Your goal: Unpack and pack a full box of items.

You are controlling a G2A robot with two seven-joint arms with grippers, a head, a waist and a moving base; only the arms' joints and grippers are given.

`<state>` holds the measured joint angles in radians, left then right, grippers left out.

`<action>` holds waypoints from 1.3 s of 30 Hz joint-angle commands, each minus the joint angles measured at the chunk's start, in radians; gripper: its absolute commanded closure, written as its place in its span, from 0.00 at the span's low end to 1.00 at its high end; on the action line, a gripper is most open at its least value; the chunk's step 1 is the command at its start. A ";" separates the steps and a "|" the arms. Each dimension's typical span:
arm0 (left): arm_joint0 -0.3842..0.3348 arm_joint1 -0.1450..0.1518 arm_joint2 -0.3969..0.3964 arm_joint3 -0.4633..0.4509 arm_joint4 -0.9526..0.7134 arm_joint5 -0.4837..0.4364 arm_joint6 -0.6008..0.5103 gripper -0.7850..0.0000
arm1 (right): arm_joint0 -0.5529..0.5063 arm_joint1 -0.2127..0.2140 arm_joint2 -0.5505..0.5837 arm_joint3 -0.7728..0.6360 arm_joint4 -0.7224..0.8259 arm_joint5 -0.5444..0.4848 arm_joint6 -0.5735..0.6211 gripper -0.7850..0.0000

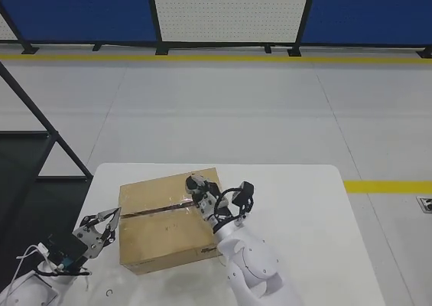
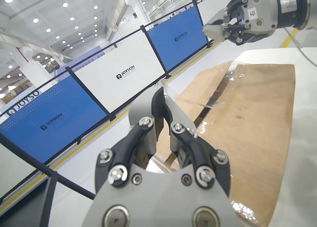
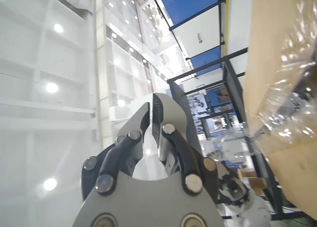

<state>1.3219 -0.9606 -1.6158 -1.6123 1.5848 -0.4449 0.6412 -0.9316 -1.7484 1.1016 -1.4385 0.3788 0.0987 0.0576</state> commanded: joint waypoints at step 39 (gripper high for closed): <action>0.013 -0.007 -0.004 0.001 -0.023 0.013 -0.039 1.00 | 0.137 -0.033 -0.111 0.136 -0.270 0.471 -0.101 1.00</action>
<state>1.3342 -0.9674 -1.6202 -1.6110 1.5609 -0.4327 0.6017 -0.7930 -1.7810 0.9925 -1.3014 0.1139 0.5707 -0.0449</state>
